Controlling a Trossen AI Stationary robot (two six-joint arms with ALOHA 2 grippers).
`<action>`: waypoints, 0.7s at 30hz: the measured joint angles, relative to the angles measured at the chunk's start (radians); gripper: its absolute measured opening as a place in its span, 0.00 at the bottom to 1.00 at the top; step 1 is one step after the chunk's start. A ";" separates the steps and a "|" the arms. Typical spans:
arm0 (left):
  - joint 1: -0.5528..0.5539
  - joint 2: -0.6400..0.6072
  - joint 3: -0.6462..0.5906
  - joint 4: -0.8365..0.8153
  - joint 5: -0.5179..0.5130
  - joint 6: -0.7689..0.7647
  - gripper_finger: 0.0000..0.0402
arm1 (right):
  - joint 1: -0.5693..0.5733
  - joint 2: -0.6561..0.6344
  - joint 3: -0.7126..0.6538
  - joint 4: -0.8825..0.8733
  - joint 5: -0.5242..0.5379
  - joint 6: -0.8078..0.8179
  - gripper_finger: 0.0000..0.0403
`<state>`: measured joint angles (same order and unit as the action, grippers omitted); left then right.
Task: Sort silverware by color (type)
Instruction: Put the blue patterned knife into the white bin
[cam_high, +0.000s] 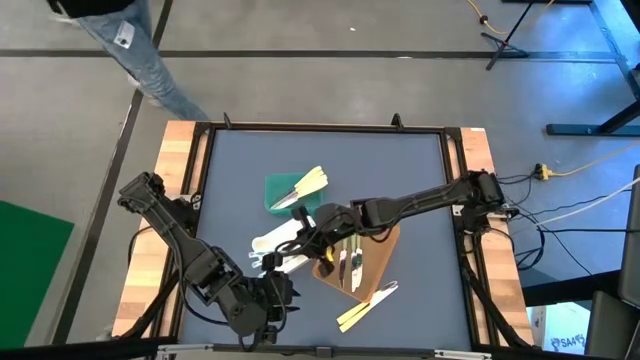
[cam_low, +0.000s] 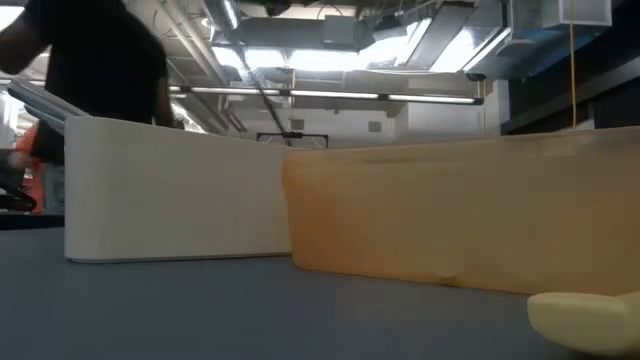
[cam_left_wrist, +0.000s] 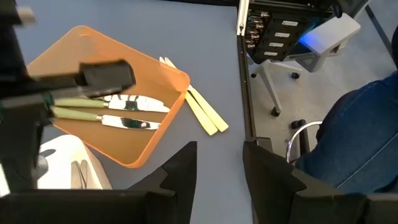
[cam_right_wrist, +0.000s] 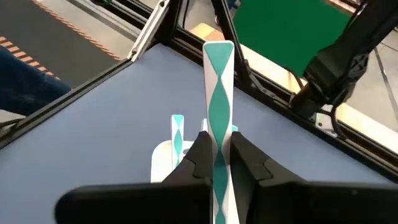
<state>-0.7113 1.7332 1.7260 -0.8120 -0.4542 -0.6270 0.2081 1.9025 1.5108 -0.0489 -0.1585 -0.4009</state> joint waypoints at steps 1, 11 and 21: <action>0.000 0.000 0.000 0.000 0.000 0.000 0.31 | 0.000 0.010 0.000 0.008 0.000 0.000 0.04; 0.002 0.000 0.000 0.000 0.000 0.000 0.31 | 0.000 0.093 0.000 0.053 0.016 0.001 0.04; 0.002 0.000 0.000 0.001 0.000 0.001 0.31 | 0.000 0.146 0.002 0.063 0.016 0.001 0.04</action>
<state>-0.7090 1.7332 1.7260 -0.8108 -0.4547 -0.6262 0.2085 2.0486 1.5127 0.0145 -0.1421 -0.4000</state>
